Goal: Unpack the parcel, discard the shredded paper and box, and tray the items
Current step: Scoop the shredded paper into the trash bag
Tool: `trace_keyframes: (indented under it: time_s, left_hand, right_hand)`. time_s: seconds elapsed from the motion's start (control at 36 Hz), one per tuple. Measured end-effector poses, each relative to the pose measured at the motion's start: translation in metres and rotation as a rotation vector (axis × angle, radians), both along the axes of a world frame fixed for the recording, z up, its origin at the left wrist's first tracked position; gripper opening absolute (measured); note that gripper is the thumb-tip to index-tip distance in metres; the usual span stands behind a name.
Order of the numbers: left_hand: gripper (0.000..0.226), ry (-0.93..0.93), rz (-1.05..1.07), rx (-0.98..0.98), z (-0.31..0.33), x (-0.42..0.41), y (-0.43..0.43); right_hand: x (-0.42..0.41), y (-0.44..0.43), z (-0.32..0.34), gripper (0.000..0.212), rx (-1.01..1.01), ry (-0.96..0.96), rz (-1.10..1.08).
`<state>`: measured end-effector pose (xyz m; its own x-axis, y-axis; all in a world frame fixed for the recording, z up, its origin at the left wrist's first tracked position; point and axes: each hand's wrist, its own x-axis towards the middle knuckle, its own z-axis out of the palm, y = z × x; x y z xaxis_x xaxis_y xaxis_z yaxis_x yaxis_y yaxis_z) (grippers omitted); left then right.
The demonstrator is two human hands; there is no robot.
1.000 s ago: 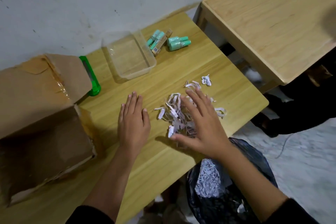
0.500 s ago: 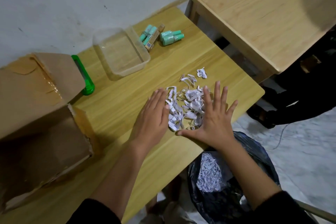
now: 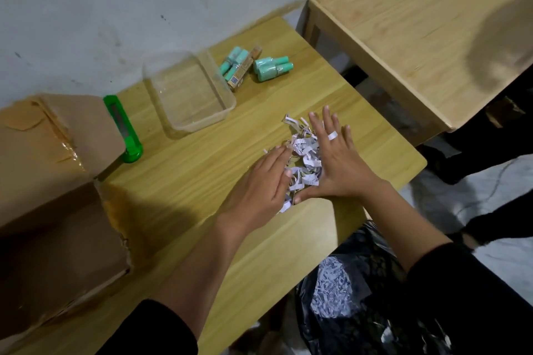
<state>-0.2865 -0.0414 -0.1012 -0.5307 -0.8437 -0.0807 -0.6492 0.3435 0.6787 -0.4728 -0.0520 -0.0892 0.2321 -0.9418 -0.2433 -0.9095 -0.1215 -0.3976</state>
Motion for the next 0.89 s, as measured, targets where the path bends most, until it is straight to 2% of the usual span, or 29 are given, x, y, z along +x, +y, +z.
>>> trace_keyframes:
  time_s: [0.28, 0.42, 0.56, 0.72, 0.89]
  left_hand:
    - [0.065, 0.016, -0.044, -0.017, -0.006, 0.014, -0.014]
    - [0.088, -0.114, -0.152, -0.064, -0.003, 0.033, -0.007]
    - [0.117, -0.329, -0.211, -0.083, -0.003, 0.034, -0.003]
    - [0.121, -0.434, -0.182, -0.140, -0.006, 0.016, -0.019]
    - [0.115, -0.408, -0.150, -0.147, -0.007, 0.013, -0.047]
  right_hand:
    - [-0.004, -0.007, -0.004, 0.143, -0.055, -0.054, 0.113]
    - [-0.004, 0.003, -0.005, 0.144, -0.035, -0.067, 0.162]
    - [-0.008, 0.016, -0.005, 0.145, -0.029, -0.045, 0.167]
    - [-0.011, 0.010, -0.006, 0.146, -0.054, -0.009, 0.135]
    - [-0.013, -0.015, -0.003, 0.148, -0.045, 0.031, 0.180]
